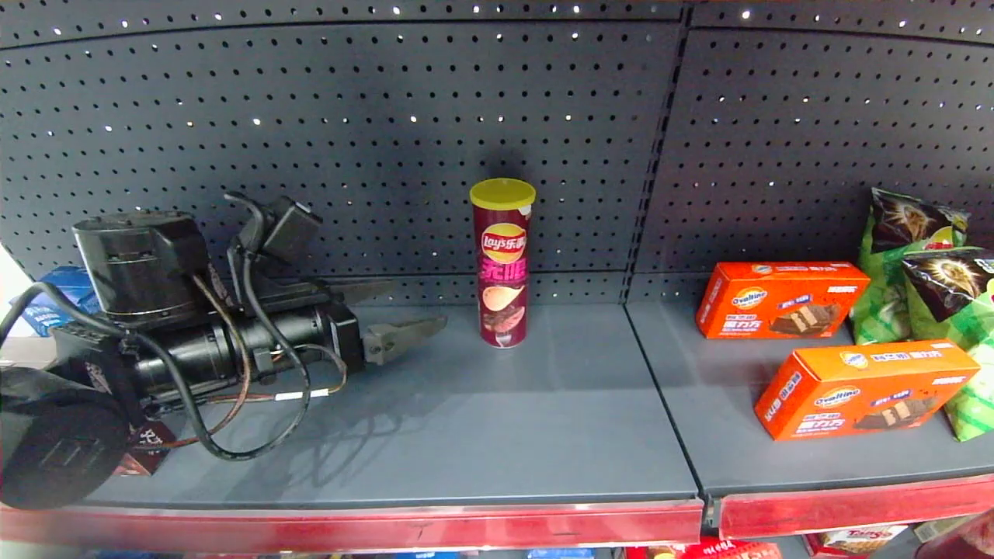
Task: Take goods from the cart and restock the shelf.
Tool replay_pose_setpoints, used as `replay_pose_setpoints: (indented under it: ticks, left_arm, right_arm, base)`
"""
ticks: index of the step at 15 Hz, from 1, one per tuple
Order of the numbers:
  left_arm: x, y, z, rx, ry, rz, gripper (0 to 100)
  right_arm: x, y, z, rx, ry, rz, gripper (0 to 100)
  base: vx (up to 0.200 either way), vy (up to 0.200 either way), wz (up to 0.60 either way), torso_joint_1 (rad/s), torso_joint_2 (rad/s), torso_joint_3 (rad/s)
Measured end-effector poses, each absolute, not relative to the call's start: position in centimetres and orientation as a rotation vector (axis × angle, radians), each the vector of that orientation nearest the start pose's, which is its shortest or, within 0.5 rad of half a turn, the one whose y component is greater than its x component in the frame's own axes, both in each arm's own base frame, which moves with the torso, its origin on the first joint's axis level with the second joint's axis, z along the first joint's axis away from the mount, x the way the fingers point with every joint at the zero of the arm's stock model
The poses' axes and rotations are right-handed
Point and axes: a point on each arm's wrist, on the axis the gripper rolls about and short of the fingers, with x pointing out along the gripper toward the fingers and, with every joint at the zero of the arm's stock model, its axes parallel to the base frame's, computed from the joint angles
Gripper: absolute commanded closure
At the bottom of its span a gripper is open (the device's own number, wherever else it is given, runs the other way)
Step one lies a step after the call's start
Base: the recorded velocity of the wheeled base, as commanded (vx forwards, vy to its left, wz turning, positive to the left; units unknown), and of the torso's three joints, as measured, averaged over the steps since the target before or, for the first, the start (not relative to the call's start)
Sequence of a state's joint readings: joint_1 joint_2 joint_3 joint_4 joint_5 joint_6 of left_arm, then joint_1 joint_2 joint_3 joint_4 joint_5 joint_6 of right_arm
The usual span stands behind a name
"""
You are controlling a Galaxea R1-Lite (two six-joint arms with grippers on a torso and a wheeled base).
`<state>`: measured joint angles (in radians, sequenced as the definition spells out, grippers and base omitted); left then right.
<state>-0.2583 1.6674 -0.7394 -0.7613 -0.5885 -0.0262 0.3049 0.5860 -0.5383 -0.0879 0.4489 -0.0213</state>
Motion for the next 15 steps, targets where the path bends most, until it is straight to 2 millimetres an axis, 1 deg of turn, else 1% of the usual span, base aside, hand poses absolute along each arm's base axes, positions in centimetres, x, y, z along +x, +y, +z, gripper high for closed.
replay_pose_setpoints:
  ticks: [3, 8, 12, 15]
  left_arm:
    - [29.2, -9.5, 17.7, -0.055, 0.210, -0.865, 0]
    - [32.2, -10.5, 17.1, -0.062, 0.206, -0.954, 0]
    - [33.8, -10.7, 16.0, -0.067, 0.222, -1.000, 0]
    - [34.7, -10.2, 15.4, -0.074, 0.228, -1.023, 0]
  right_arm:
    - [2.4, 1.8, 23.5, -0.021, -0.040, 0.753, 100]
    - [2.4, 1.8, 23.4, -0.021, -0.039, 0.753, 100]
    - [2.5, 1.8, 23.3, -0.021, -0.035, 0.756, 100]
    - [2.5, 1.8, 23.3, -0.021, -0.034, 0.756, 100]
  base:
    - [0.000, 0.000, 0.00, 0.000, 0.00, 0.000]
    - [0.000, 0.000, 0.00, 0.000, 0.00, 0.000]
    - [0.000, 0.000, 0.00, 0.000, 0.00, 0.000]
    - [0.000, 0.000, 0.00, 0.000, 0.00, 0.000]
